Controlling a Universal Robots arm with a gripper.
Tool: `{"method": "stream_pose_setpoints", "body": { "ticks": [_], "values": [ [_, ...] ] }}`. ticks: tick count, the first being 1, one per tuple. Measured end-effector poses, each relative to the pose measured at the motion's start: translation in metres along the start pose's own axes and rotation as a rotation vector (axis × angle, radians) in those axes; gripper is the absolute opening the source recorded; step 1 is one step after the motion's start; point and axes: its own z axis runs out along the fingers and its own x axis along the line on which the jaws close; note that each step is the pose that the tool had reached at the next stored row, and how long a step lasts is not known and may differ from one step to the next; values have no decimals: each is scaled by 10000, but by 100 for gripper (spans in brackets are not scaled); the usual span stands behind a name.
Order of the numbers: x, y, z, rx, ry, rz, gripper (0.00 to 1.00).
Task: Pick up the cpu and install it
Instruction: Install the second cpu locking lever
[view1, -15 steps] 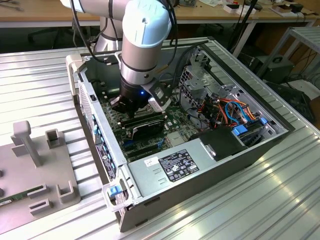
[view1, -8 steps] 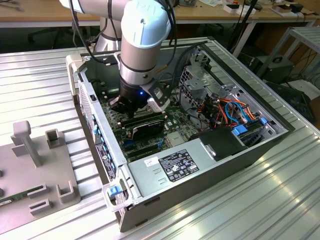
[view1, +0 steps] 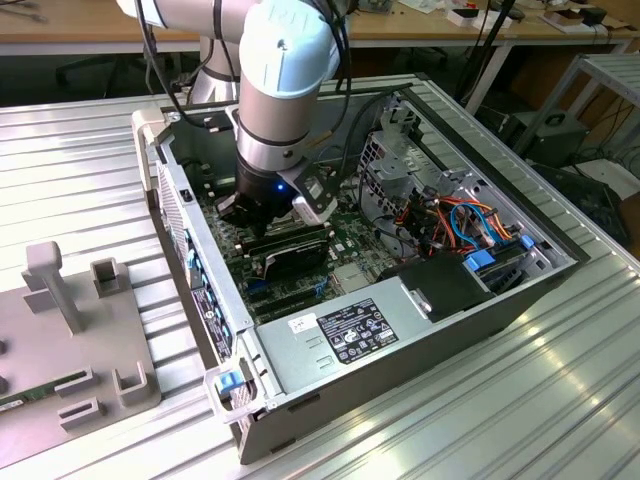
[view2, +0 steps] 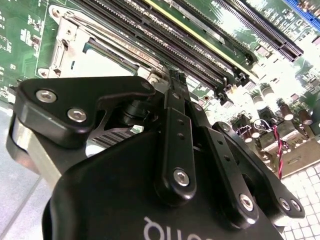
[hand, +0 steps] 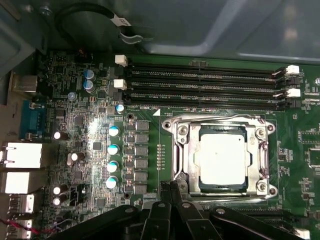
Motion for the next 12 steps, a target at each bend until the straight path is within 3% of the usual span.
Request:
{"method": "stream_pose_setpoints", "body": {
  "ticks": [12],
  "values": [
    [6, -1, 4, 13, 5, -1, 11]
  ]
}}
